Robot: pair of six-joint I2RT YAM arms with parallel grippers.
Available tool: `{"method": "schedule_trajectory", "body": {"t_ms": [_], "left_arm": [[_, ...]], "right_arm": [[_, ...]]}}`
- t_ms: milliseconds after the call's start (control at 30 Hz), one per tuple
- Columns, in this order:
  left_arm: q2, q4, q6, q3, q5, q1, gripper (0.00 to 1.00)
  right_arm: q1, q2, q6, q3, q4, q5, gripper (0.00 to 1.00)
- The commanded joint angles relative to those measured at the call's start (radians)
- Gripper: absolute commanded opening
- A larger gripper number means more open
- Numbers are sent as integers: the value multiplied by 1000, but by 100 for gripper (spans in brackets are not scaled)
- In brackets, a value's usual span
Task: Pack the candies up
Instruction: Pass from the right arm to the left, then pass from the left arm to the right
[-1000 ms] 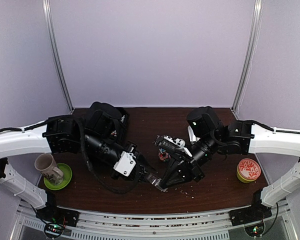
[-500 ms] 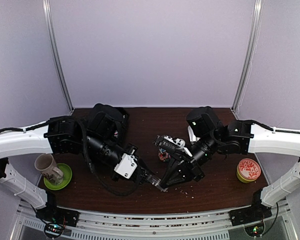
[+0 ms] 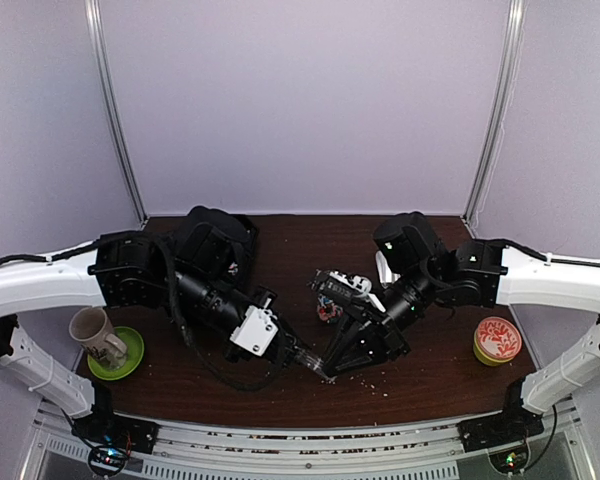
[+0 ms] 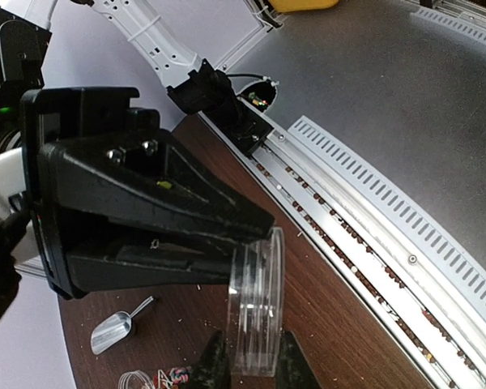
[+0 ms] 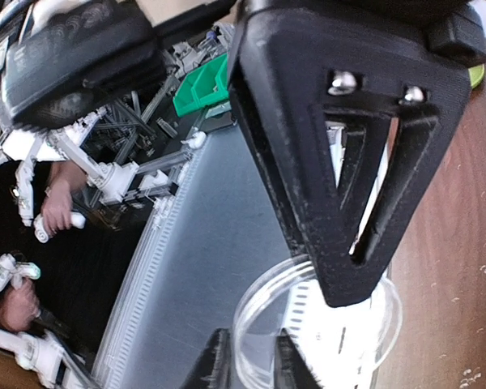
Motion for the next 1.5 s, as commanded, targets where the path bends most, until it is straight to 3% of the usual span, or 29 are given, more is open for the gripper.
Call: {"method": "schedule_trajectory", "body": {"t_ms": [0, 267, 333, 500, 1000, 1267, 1300, 1333, 1467], "left_arm": [[16, 12, -68, 40, -4, -7, 11], [30, 52, -219, 19, -47, -5, 11], [35, 73, -264, 10, -70, -4, 11], [67, 126, -405, 18, -111, 34, 11], [222, 171, -828, 142, 9, 178, 10], [308, 118, -1062, 263, -9, 228, 8], [317, 116, -1086, 272, -10, 233, 8], [324, 118, -1114, 280, -9, 239, 9], [341, 144, -1195, 294, 21, 259, 9]], "right_arm": [[-27, -17, -22, 26, -44, 39, 26], [-124, -105, -83, 41, -179, 179, 63], [-142, -130, -90, 42, -204, 249, 68], [-165, -166, -63, 34, -205, 495, 72], [-166, -373, -36, -146, 1, 906, 75], [-92, -457, -110, -261, 156, 1032, 86], [-77, -452, -125, -267, 163, 1048, 89], [-65, -447, -141, -270, 169, 1063, 98], [2, -431, -207, -292, 225, 1176, 99]]}}
